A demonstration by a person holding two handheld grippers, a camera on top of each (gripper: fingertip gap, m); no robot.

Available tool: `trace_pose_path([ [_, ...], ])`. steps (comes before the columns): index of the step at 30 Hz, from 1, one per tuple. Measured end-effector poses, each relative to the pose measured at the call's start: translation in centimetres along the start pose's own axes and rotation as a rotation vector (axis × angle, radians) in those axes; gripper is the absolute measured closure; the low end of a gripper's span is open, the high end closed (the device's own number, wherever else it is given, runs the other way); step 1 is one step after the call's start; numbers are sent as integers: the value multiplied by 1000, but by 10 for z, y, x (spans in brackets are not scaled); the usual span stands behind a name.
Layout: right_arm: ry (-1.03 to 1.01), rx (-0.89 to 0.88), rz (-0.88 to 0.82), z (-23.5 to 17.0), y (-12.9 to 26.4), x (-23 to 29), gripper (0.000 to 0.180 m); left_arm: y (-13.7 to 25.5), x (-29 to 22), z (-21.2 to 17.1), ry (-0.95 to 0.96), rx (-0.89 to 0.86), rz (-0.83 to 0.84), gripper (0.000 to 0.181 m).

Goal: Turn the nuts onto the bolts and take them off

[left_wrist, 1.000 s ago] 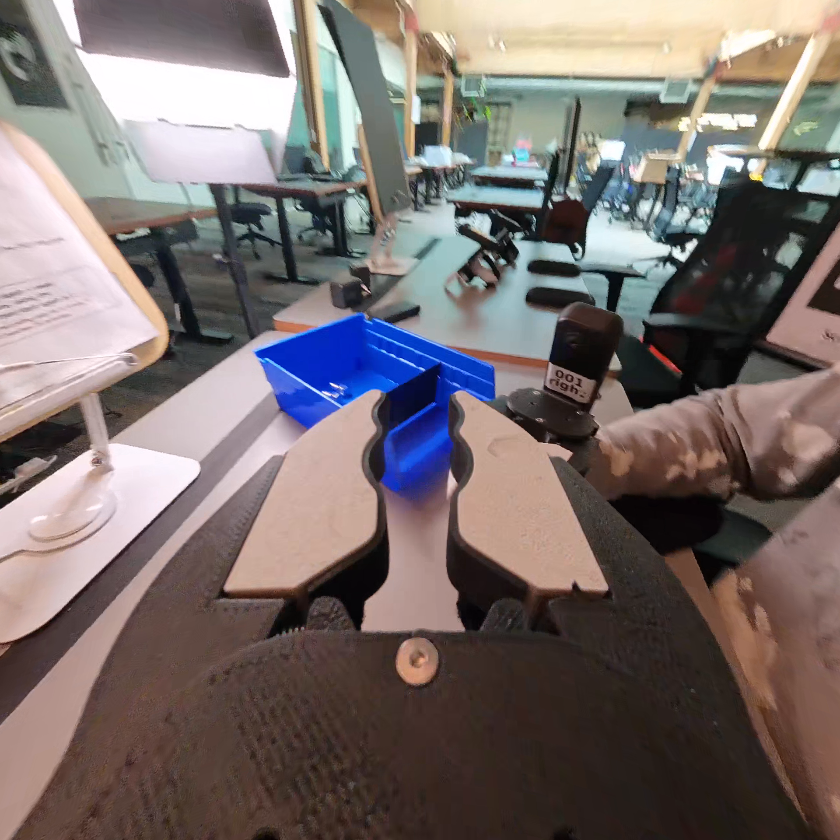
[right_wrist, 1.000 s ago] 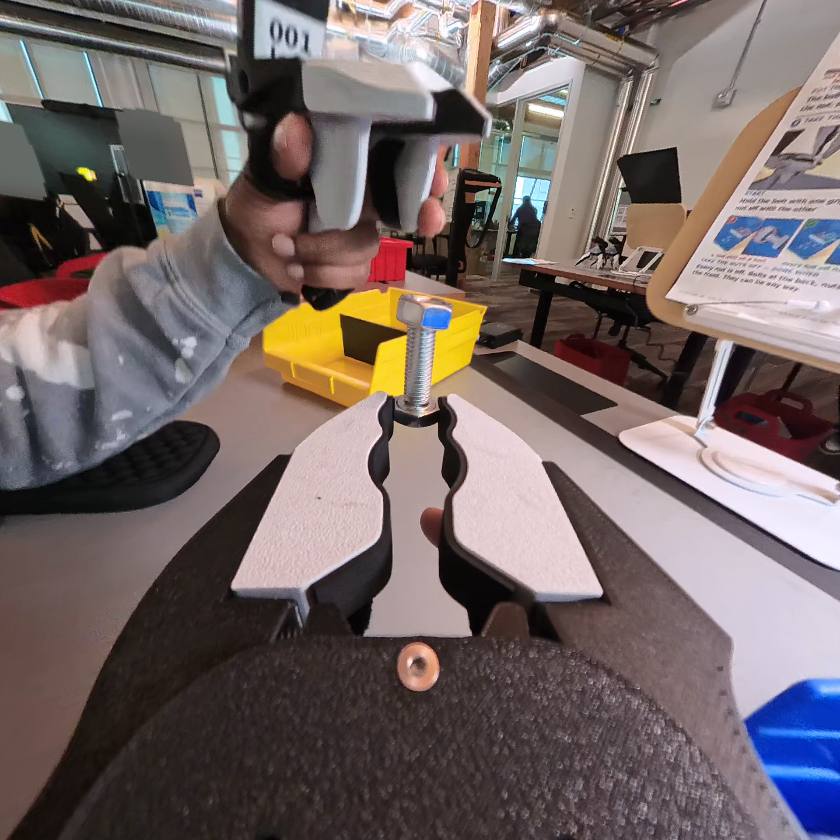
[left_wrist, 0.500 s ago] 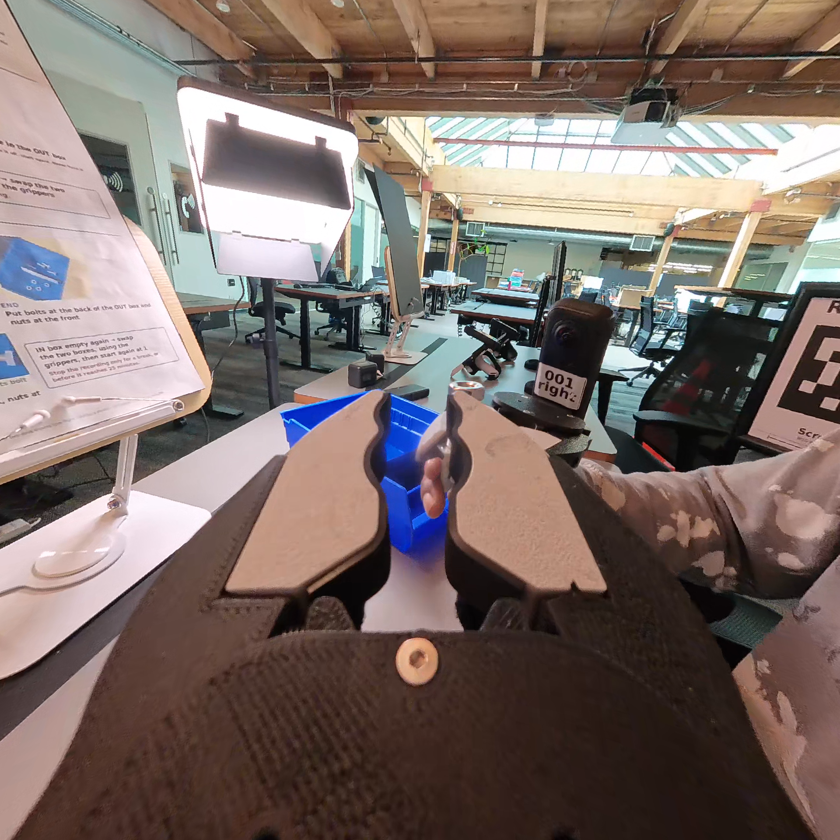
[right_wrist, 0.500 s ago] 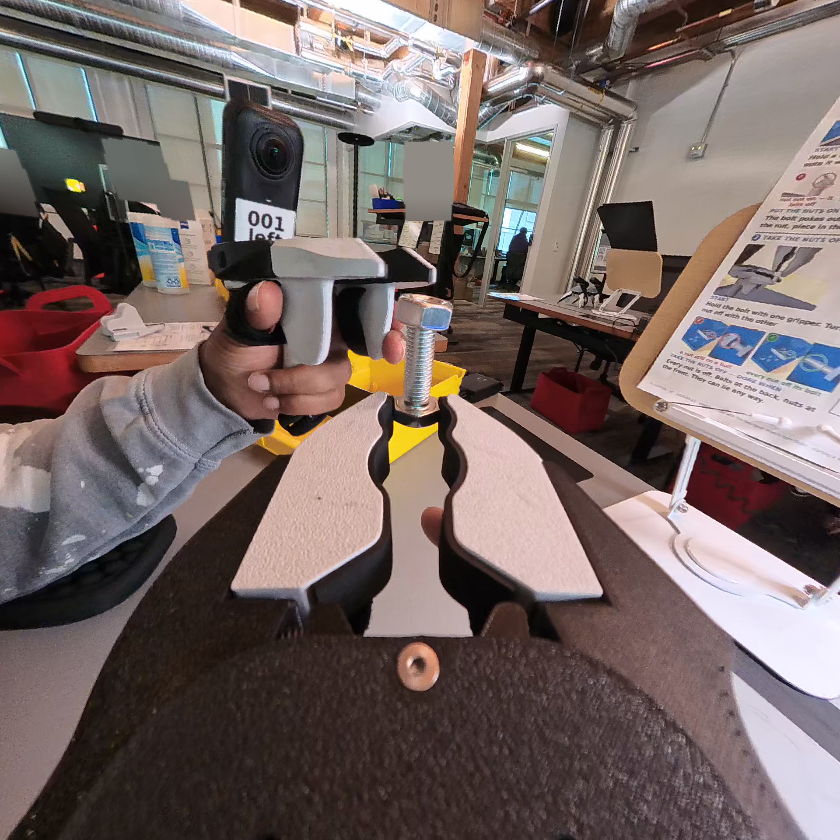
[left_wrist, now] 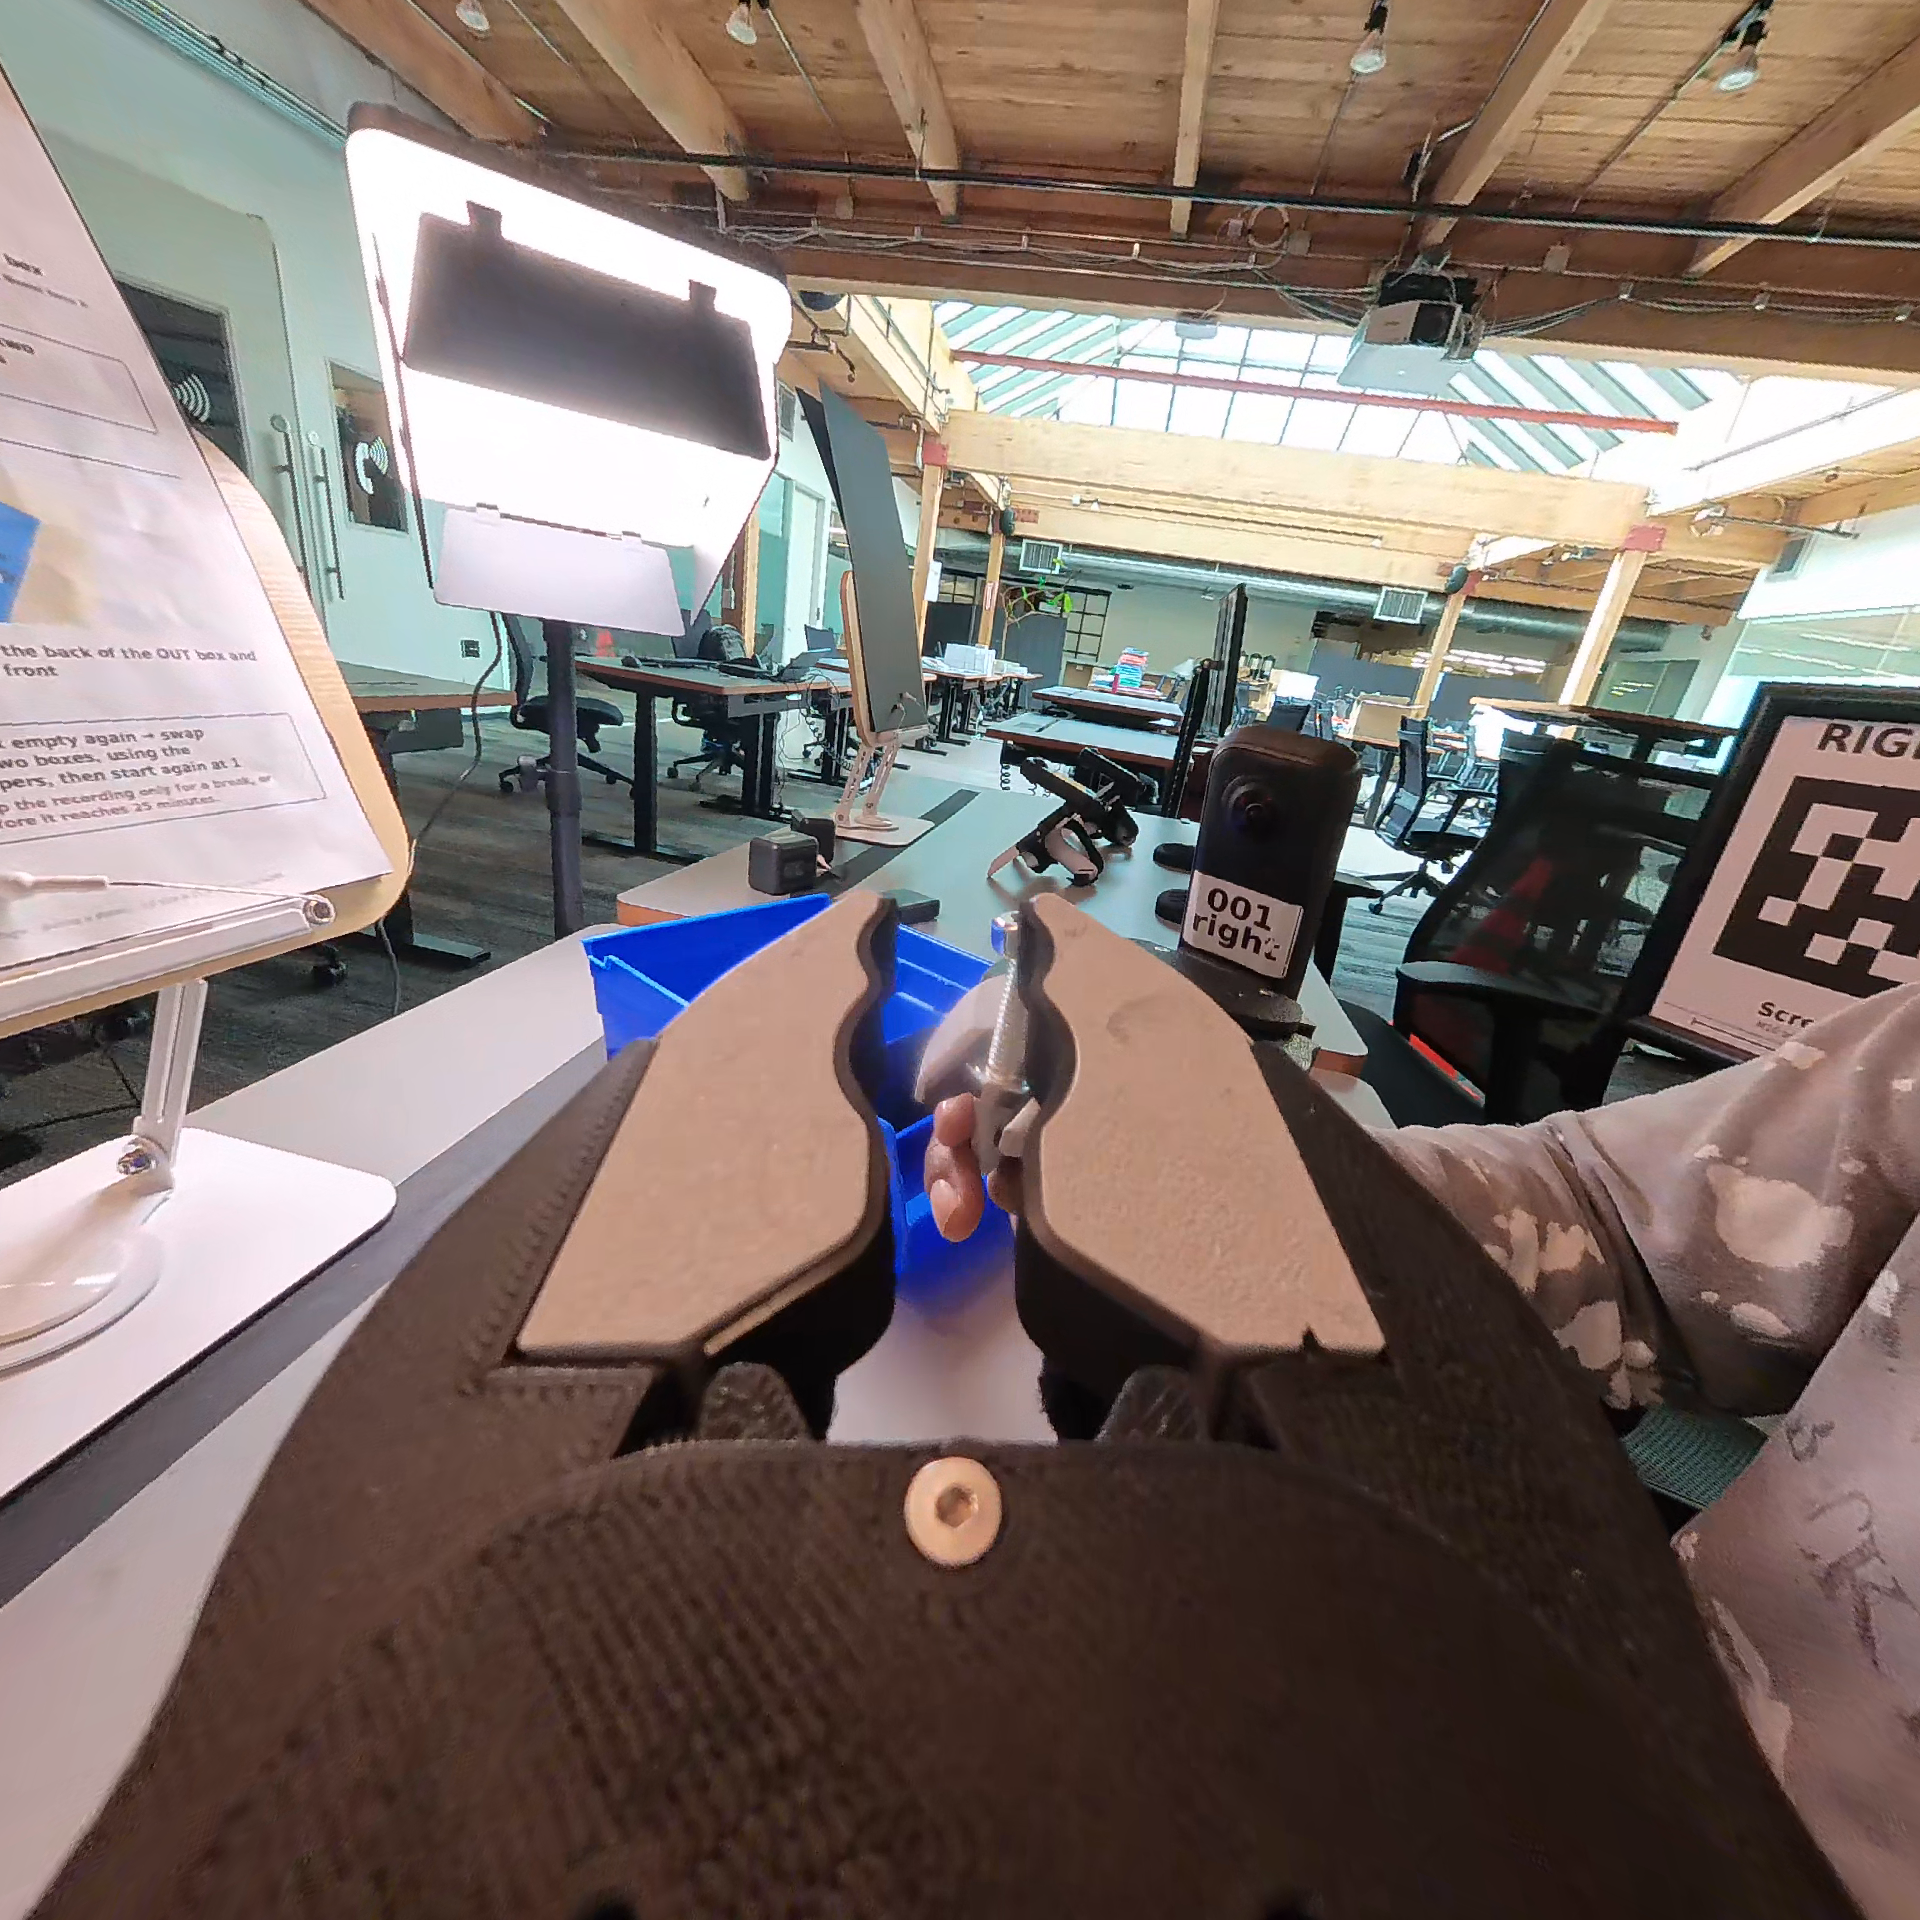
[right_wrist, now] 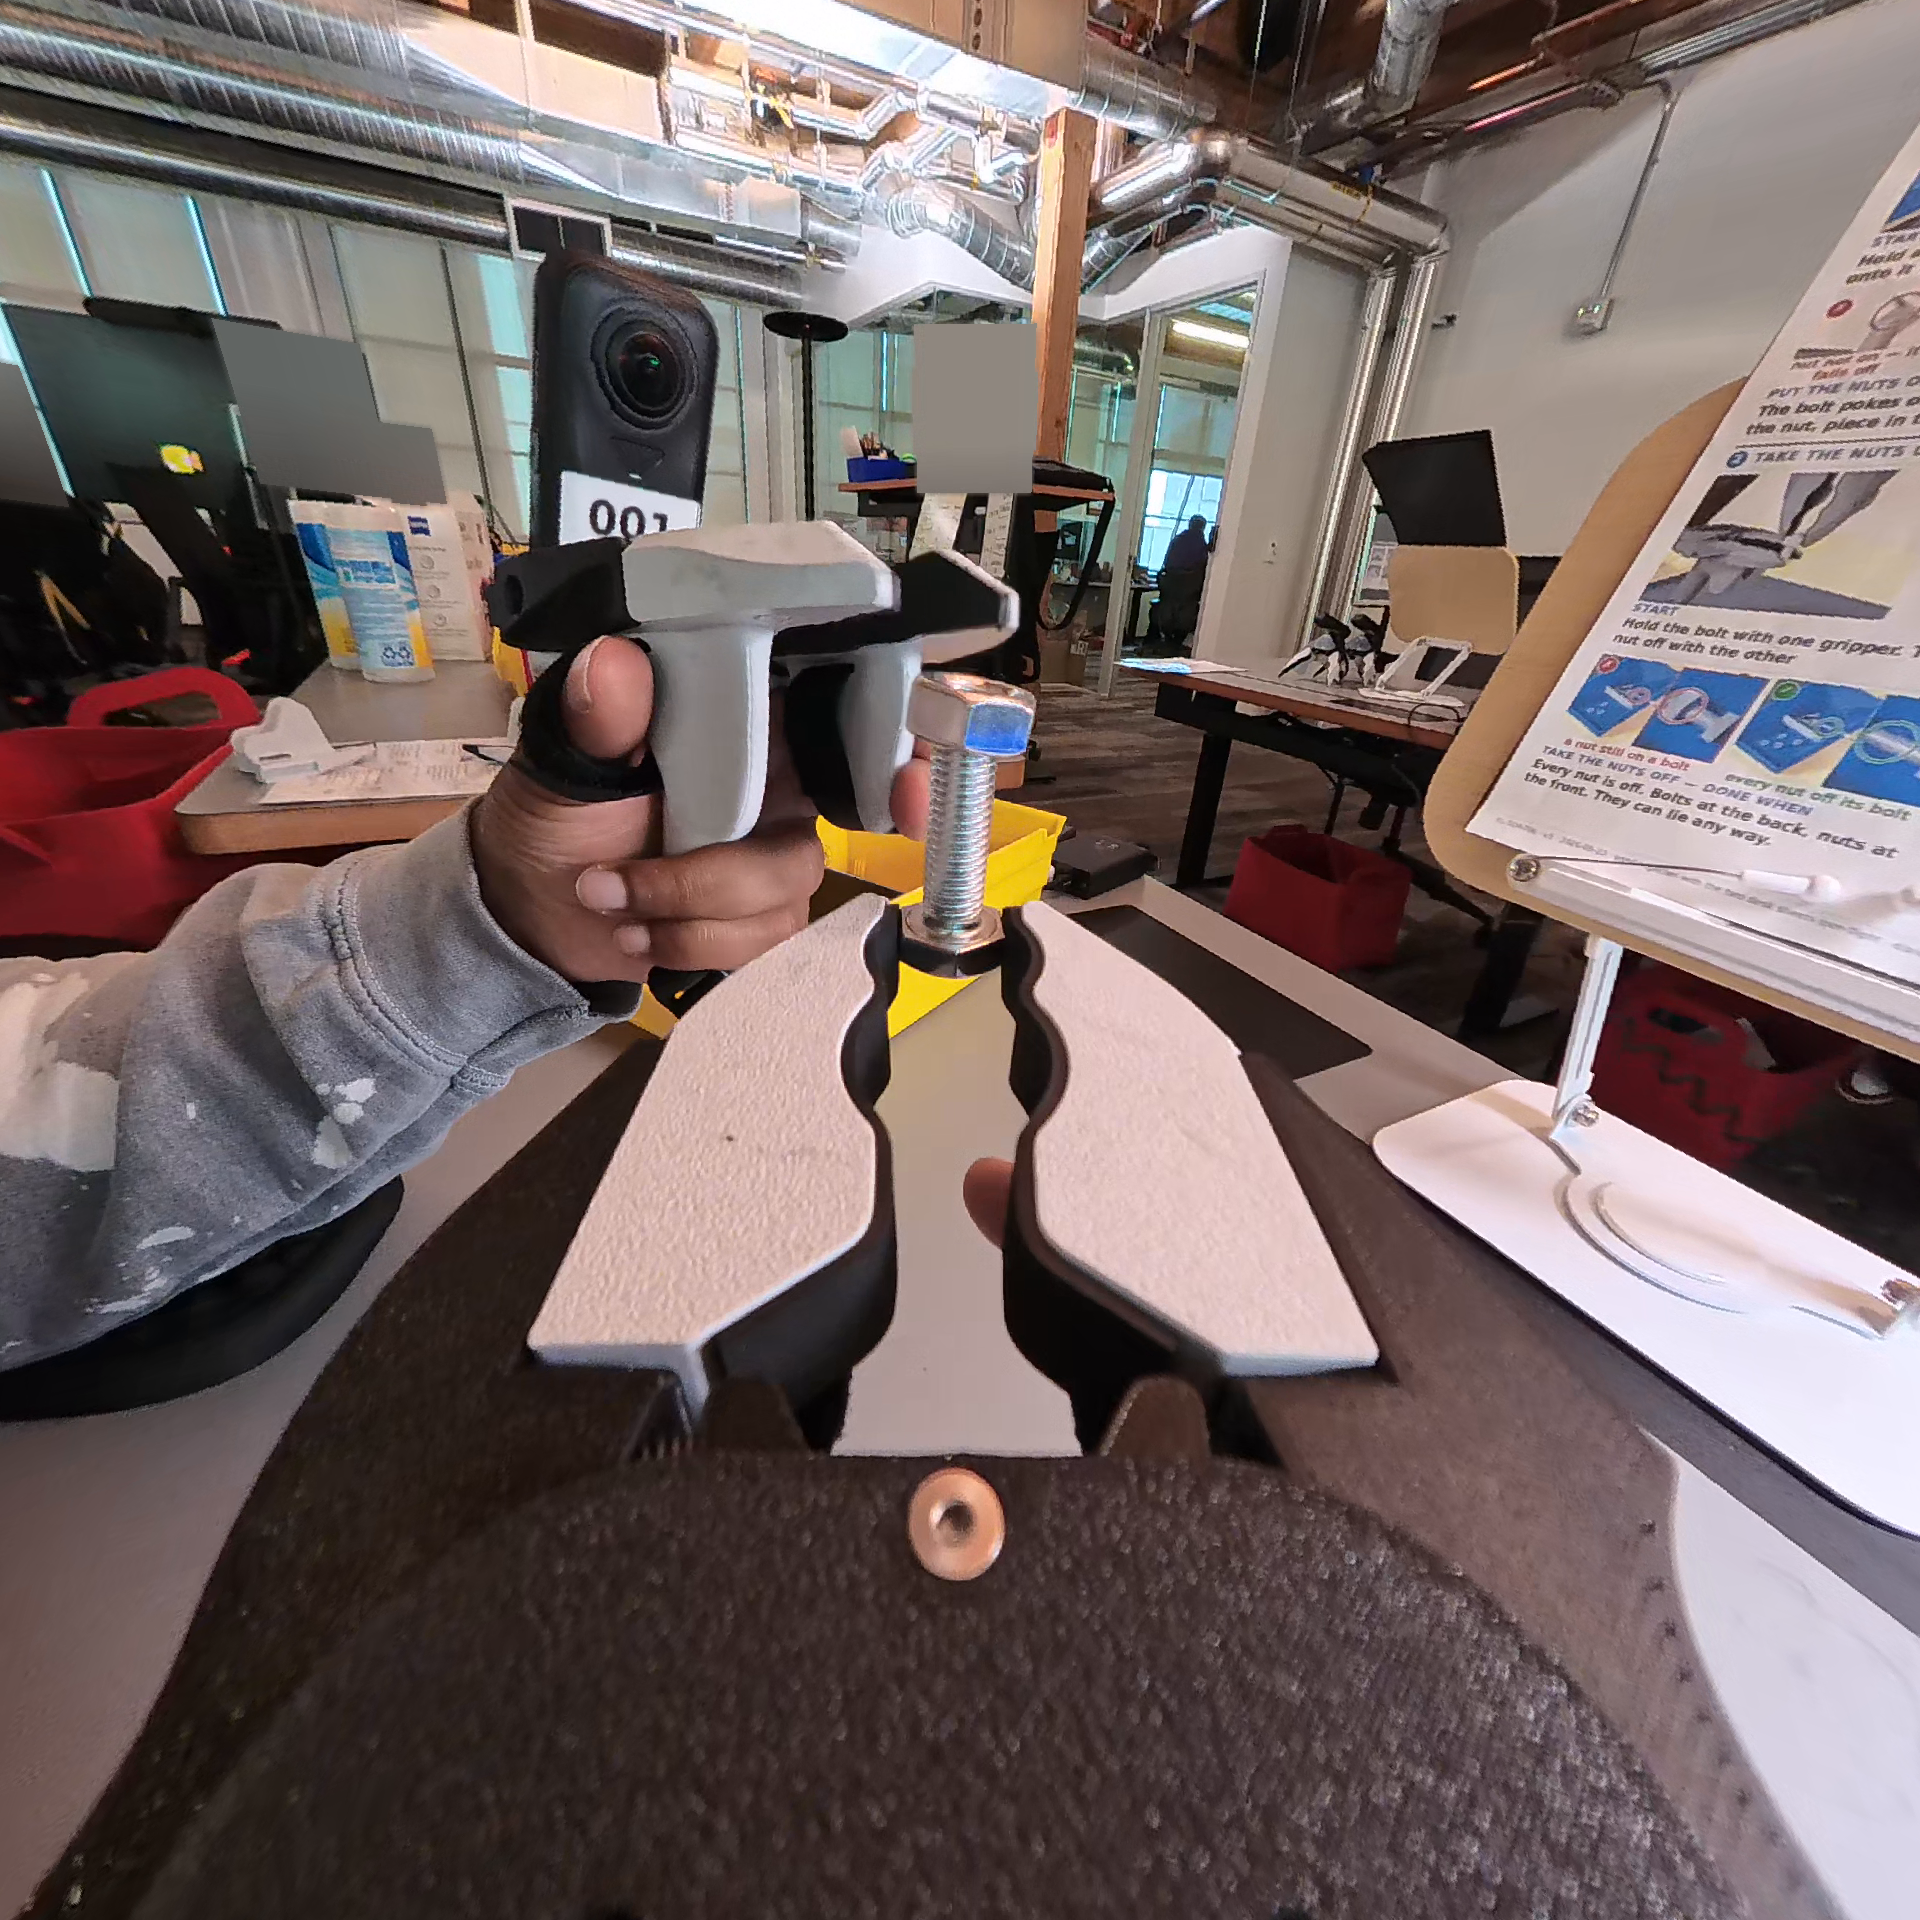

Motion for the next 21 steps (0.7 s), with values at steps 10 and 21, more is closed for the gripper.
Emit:
trace_pose_path([
  [10,46,31,-30,-9,-3,1,161,-9,-9,-14,35,50,-66,158],
  [21,100,73,-93,-18,-5,-4,161,-18,-9,-32,-11,145,-34,164],
])
Point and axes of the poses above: each gripper's, where its closed fingertips meet, y back along the fingers, z out of its top, x = y × z across the jaws, the point moved 2 cm from there along y, back along the fingers, and after that the axes turned 5 degrees about -y, right-handed, at the moved point
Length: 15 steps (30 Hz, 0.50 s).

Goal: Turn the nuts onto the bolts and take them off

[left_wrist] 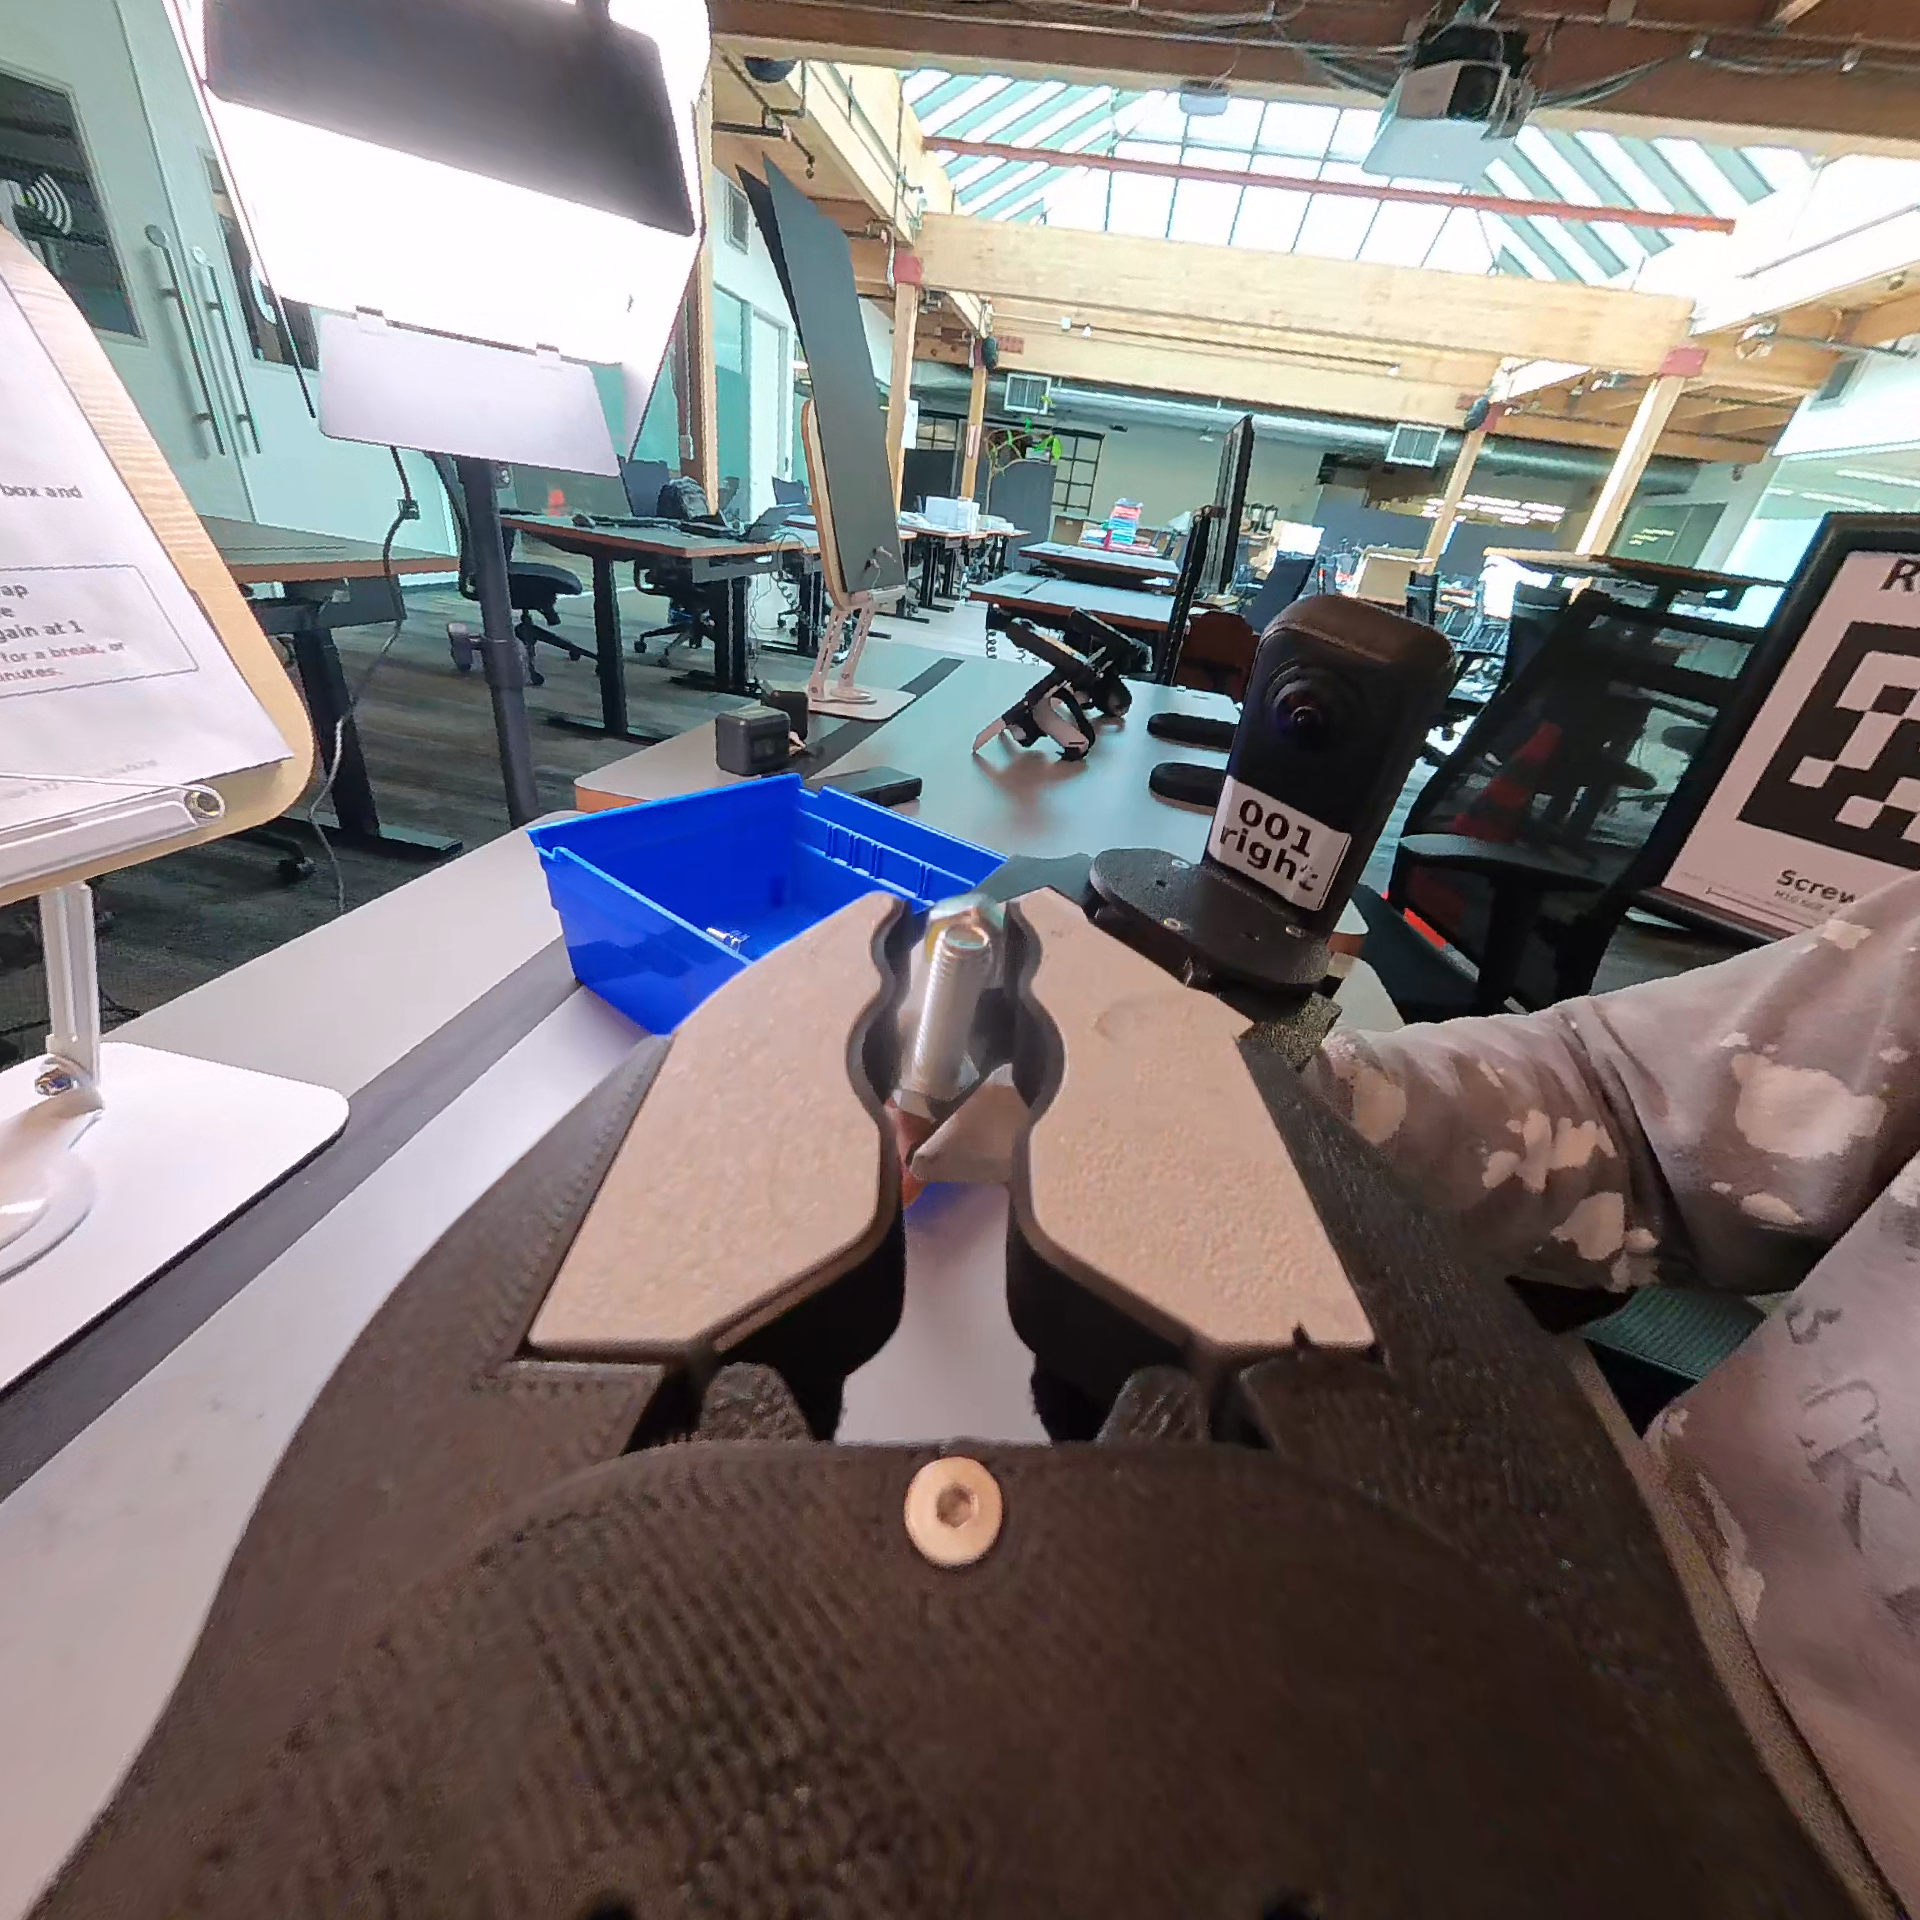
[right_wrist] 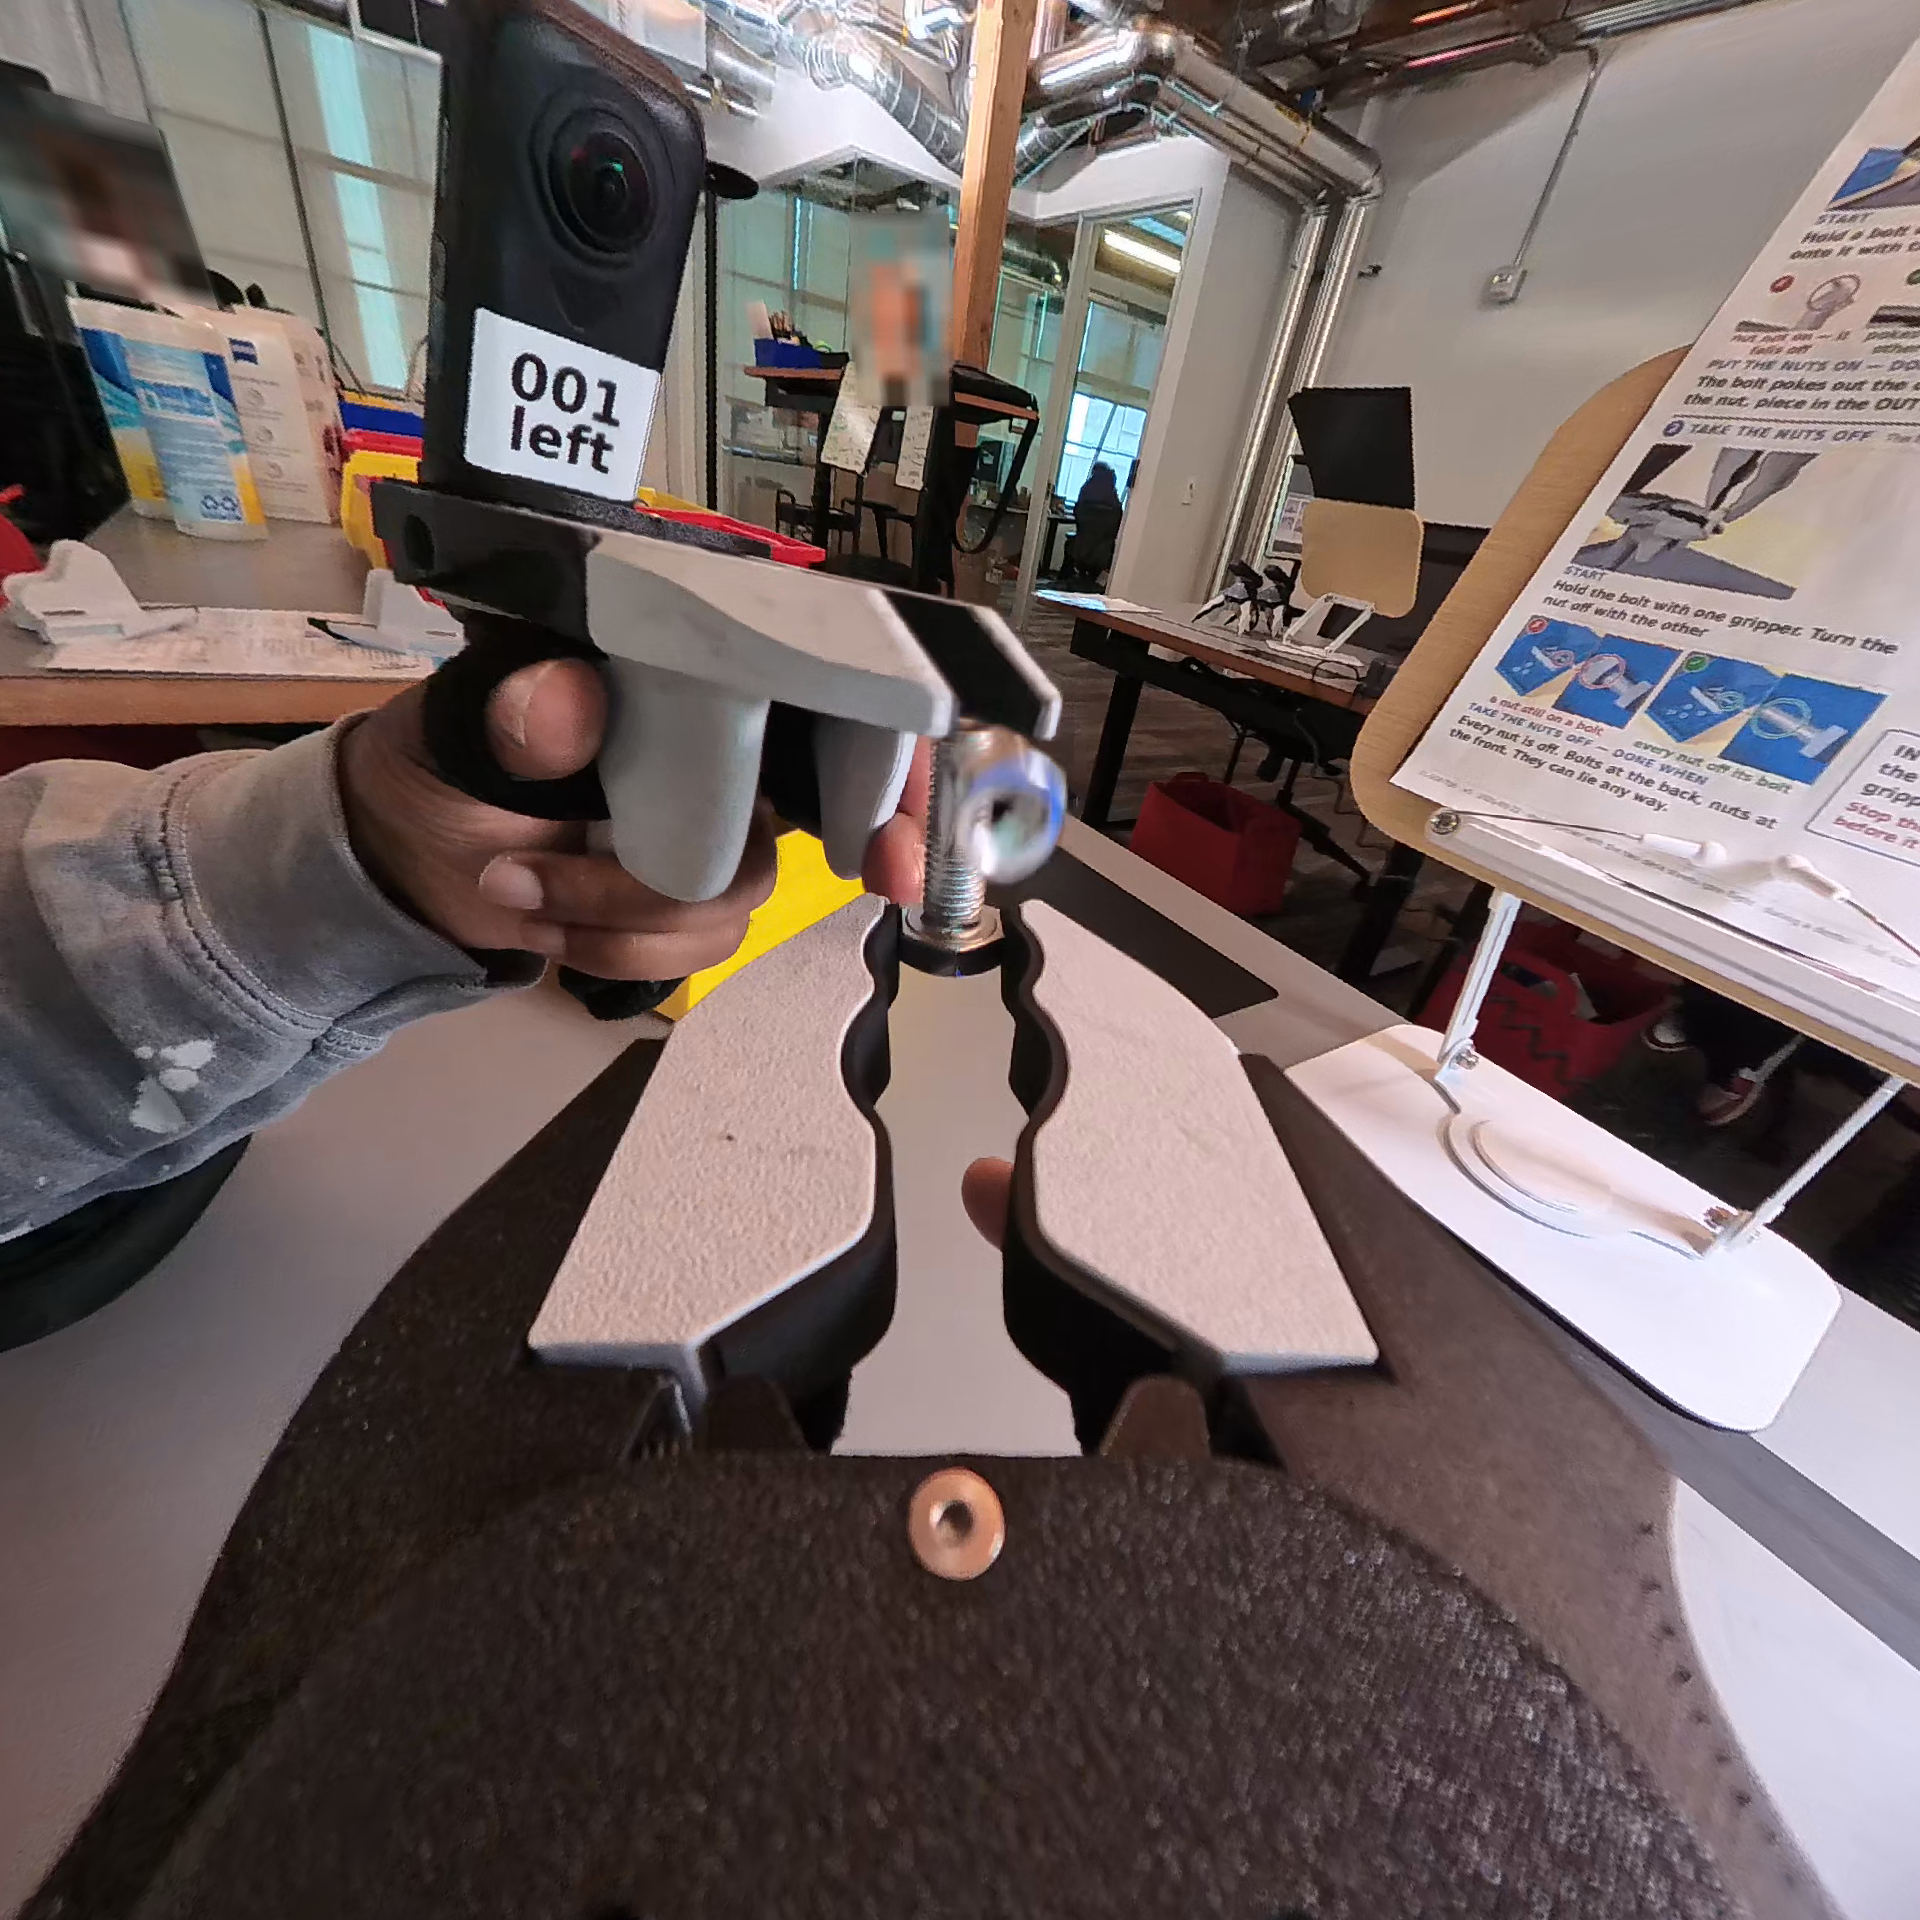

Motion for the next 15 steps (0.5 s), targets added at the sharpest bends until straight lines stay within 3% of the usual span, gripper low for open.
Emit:
trace_pose_path([
  [3,13,22,-8,-3,-1,-1,161,-1,0,-5,-16,20,-8,170],
  [15,-50,59,31,-23,-4,-8,161,6,20,-25,74,-12,-13,169],
])
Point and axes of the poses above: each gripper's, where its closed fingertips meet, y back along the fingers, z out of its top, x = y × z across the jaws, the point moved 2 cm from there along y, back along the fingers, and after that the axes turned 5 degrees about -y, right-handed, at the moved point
